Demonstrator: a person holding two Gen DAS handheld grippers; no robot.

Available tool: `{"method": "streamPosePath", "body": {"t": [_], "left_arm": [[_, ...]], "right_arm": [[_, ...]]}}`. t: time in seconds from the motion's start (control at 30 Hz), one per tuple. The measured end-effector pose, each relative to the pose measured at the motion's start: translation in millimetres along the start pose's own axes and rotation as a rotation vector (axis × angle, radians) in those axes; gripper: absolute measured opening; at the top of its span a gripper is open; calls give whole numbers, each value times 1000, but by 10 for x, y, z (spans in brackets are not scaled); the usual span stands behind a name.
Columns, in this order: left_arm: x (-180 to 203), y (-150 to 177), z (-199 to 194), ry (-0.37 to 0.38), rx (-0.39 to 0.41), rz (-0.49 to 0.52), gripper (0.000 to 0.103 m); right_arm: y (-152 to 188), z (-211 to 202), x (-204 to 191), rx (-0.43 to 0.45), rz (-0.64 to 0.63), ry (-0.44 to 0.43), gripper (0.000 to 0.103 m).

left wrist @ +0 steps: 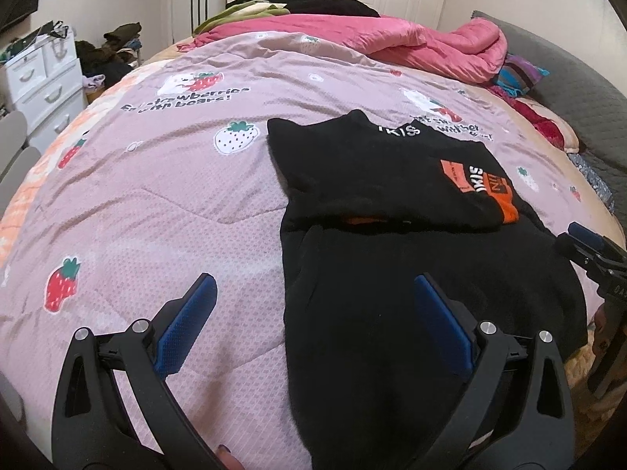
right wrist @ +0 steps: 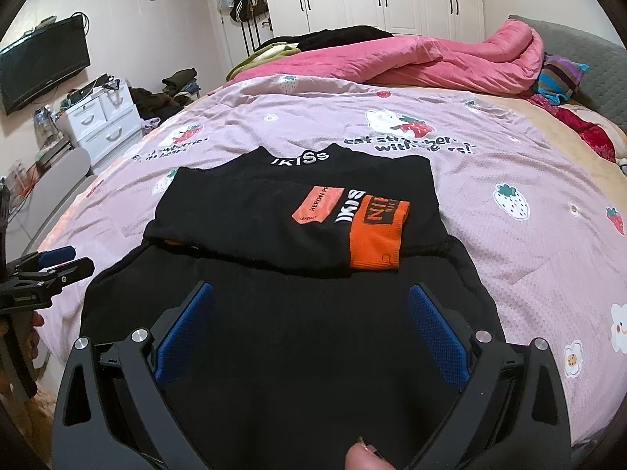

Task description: Fold small clothes

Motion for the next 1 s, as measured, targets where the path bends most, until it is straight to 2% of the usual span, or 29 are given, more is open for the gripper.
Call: {"method": "streamPosePath", "body": {"t": [0.47,1.0], "left_arm": [[136,225,-26,22,-21,28,94],[273,537,34,89,-78,-13,94]], "right_arm": [[152,-25,80,-23,7,24,98],[354,-60,187,-52,-13,71,99]]}}
Point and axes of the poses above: each gripper's, at about its wrist camera, not at the fingertips, and z roughly the way its jaws point, x to its right, y to its underside, the point moved 8 cm from there along z, roughly the way its jaws point, and after that the axes turned 7 degrees about z, right-handed, at the moved point
